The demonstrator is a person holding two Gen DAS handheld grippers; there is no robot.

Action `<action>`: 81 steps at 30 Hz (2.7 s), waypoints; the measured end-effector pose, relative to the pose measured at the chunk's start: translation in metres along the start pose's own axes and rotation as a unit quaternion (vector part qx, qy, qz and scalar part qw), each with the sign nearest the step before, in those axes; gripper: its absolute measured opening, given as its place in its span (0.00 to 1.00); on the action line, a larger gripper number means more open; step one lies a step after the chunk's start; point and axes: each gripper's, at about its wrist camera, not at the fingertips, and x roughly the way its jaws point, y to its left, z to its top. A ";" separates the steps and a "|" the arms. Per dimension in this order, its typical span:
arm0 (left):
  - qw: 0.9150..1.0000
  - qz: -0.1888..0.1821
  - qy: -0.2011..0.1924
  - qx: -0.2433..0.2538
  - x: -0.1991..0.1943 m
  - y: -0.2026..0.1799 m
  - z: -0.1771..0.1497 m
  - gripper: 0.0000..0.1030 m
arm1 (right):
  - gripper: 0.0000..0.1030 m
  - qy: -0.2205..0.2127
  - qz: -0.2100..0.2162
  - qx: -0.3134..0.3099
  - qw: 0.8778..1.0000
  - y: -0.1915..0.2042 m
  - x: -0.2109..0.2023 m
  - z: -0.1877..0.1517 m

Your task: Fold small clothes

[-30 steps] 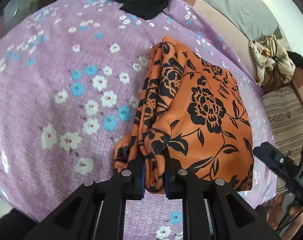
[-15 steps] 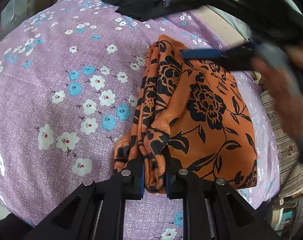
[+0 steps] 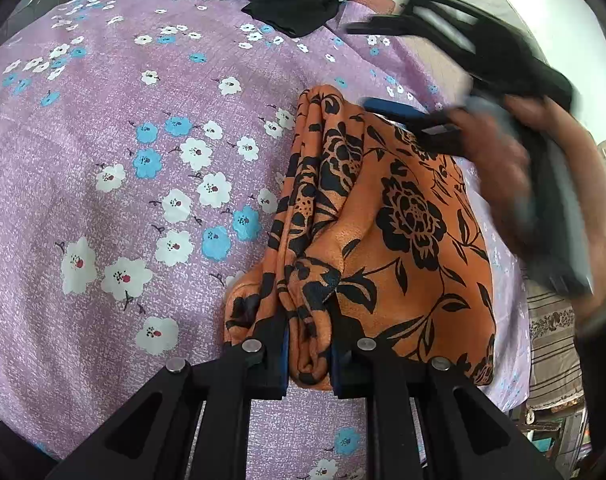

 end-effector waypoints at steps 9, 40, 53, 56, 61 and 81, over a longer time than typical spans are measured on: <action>0.999 -0.037 0.009 -0.036 -0.022 0.021 0.000 0.25 | 0.75 -0.094 -0.042 -0.057 0.993 -0.053 -0.153 -0.105; 0.997 0.025 -0.048 0.063 0.024 -0.010 0.155 0.30 | 0.76 -0.076 0.019 0.038 0.996 -0.151 -0.138 -0.161; 0.995 0.021 0.023 0.090 0.004 -0.010 0.026 0.29 | 0.57 -0.032 -0.004 0.038 0.999 -0.139 -0.121 -0.165; 0.995 0.042 0.015 0.094 -0.003 -0.016 0.028 0.29 | 0.49 -0.037 -0.051 0.001 0.998 -0.124 -0.120 -0.166; 0.987 0.038 -0.055 0.144 -0.037 -0.061 0.019 0.36 | 0.71 -0.050 -0.005 0.047 0.998 -0.132 -0.133 -0.170; 0.976 0.115 -0.060 0.178 0.009 -0.059 -0.010 0.59 | 0.57 -0.079 -0.030 0.065 0.994 -0.134 -0.133 -0.133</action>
